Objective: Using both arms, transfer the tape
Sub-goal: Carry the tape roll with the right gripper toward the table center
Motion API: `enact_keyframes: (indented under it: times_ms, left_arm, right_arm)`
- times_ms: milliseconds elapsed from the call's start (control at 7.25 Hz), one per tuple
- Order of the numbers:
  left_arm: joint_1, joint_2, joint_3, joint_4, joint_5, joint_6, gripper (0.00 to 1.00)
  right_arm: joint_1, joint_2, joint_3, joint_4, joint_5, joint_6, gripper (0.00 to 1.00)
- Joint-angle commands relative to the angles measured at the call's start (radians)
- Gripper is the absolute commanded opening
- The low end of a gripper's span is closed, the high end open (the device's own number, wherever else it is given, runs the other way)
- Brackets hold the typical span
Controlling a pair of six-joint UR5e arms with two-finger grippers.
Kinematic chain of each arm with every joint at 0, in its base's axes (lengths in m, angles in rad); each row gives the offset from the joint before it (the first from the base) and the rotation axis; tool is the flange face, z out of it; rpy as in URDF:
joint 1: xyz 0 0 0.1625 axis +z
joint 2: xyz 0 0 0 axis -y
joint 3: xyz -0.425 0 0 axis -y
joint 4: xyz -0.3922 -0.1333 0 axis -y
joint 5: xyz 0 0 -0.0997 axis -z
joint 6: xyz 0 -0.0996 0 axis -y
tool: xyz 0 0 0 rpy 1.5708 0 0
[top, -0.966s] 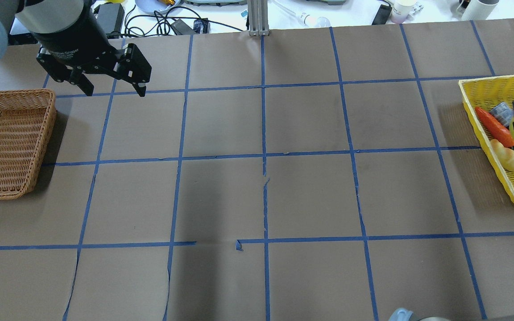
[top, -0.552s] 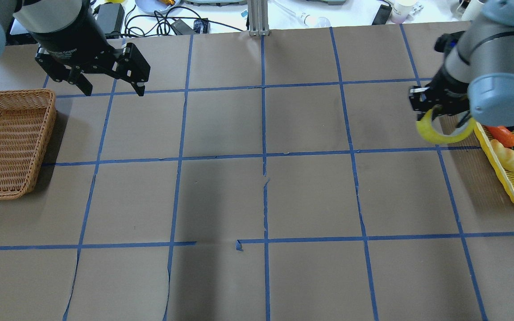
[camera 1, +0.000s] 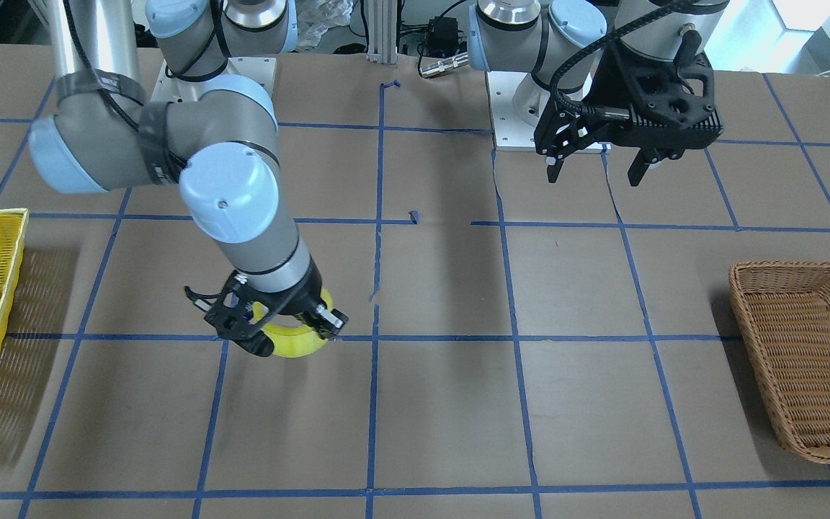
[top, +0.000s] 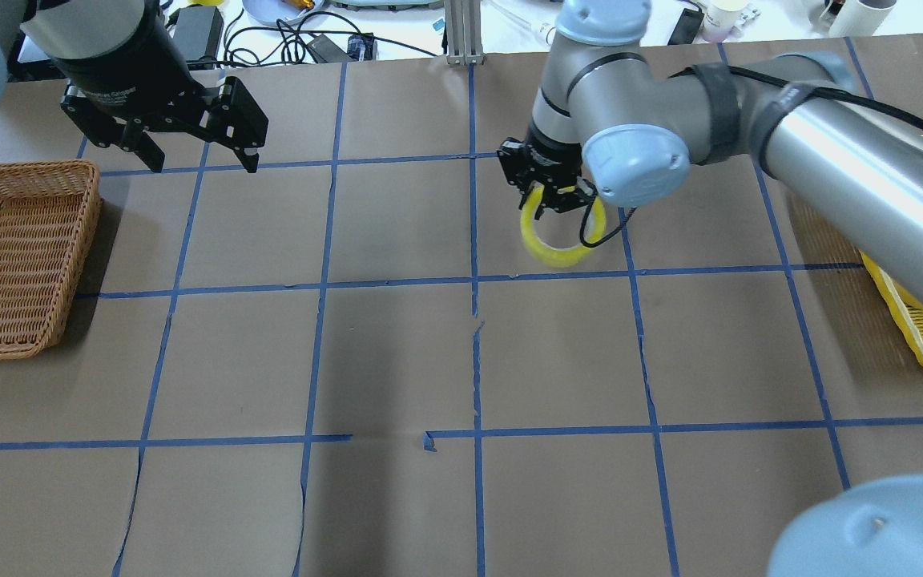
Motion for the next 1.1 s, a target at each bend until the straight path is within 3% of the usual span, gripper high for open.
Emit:
enact_keyframes:
  times_ms: [0, 138, 690, 828, 966]
  left_arm:
    - [0.000, -0.001, 0.000, 0.000, -0.001, 0.000, 1.00]
    - [0.002, 0.001, 0.000, 0.000, 0.000, 0.000, 1.00]
    - [0.003, -0.003, 0.000, 0.000, -0.001, 0.000, 1.00]
    - [0.003, -0.003, 0.000, 0.000, 0.000, 0.000, 1.00]
    - [0.003, -0.003, 0.000, 0.000, -0.001, 0.000, 1.00]
  right_arm:
    - [0.043, 0.078, -0.049, -0.009, 0.154, 0.137, 0.00]
    - [0.043, 0.109, -0.051, -0.012, 0.223, 0.182, 0.00]
    - [0.045, 0.155, -0.032, -0.014, 0.226, 0.176, 0.02]
    - [0.045, 0.155, -0.029, -0.012, 0.225, 0.176, 0.34]
    - [0.045, 0.151, 0.000, -0.014, 0.222, 0.176, 0.85]
